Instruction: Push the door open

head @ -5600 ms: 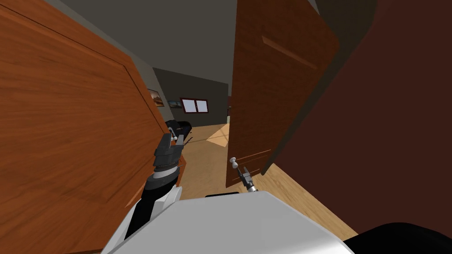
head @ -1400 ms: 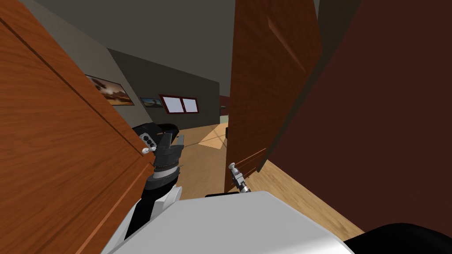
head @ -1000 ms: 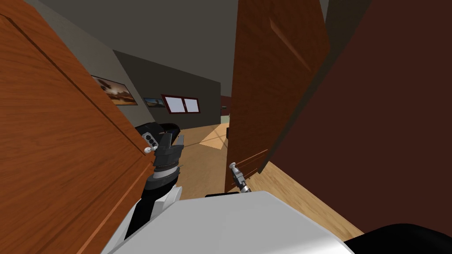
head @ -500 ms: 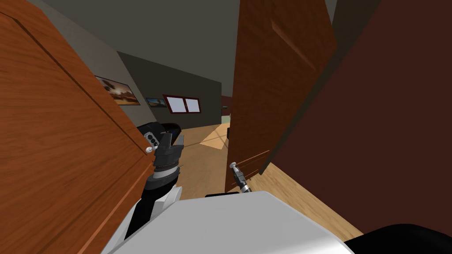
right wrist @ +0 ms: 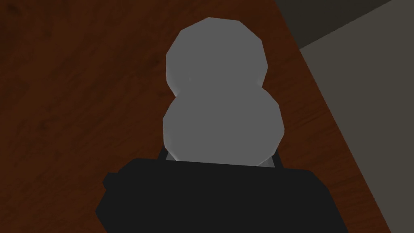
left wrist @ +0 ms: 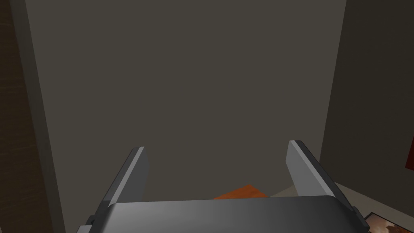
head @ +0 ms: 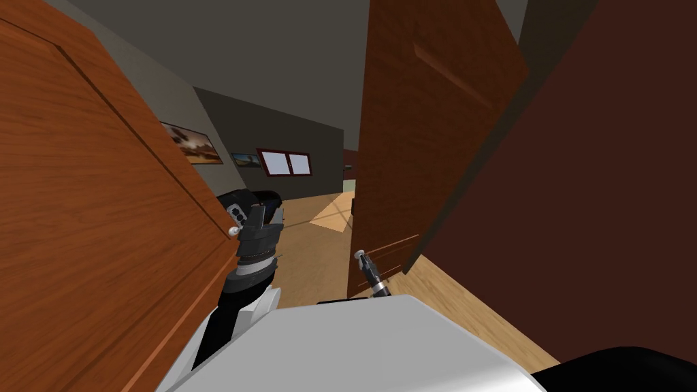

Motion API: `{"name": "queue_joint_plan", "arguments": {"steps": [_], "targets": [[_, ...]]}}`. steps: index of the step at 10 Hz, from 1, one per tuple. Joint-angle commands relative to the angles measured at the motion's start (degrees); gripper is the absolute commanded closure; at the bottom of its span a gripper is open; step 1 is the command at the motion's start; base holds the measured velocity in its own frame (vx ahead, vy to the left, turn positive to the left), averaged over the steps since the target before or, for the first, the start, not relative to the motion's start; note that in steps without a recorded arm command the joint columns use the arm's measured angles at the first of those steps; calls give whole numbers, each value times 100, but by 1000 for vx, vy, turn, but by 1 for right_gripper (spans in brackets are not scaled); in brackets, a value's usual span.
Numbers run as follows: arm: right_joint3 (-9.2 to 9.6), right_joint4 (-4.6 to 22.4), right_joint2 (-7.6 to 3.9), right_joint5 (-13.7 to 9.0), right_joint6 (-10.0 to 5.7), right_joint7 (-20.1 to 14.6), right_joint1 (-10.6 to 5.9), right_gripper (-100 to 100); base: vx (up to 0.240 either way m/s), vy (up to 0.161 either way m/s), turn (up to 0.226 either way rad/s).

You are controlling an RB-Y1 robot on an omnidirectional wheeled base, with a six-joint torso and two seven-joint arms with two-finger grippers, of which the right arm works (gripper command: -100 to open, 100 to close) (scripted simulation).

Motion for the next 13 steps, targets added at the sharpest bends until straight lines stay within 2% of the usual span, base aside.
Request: {"name": "queue_joint_plan", "arguments": {"steps": [1, 2, 3, 4, 5, 8, 13], "targets": [[-57, 107, -57, -220, -56, -286, -68, 100, 39, 9, 42], [-44, 137, -71, -393, -70, -443, -105, 100, 40, 2, 84], [-44, 137, -71, -393, -70, -536, -105, 100, 33, -8, 17], [-31, 166, -85, -567, -84, -754, -141, 100, 32, -4, 37], [-48, 71, -70, -301, -95, -526, -103, -100, 4, -2, -114], [-114, 49, -70, 28, -150, -338, -80, -100, -25, 12, -128], [-280, -4, -35, 837, -286, 133, -24, -100, -37, 14, -160]]}}
